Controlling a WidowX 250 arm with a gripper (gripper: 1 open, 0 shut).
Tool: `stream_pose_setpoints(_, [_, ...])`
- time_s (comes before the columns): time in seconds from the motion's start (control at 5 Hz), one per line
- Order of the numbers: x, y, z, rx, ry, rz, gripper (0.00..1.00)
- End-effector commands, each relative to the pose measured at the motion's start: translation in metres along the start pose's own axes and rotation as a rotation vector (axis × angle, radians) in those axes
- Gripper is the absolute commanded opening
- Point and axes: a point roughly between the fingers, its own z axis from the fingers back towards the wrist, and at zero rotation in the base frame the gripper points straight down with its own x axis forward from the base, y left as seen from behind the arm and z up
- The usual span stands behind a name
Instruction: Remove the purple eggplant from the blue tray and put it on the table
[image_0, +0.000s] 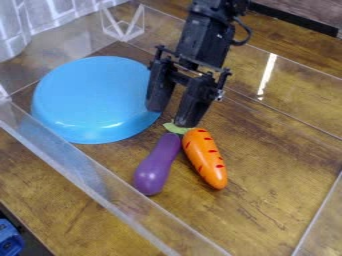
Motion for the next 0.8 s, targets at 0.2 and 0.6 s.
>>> stream_pose_setpoints(0.2, [-0.029, 0.008, -0.002, -0.021, -0.029, 0.048, 0.00])
stream_pose_setpoints(0.6, [-0.010, 0.004, -0.033, -0.114, -0.039, 0.178, 0.00])
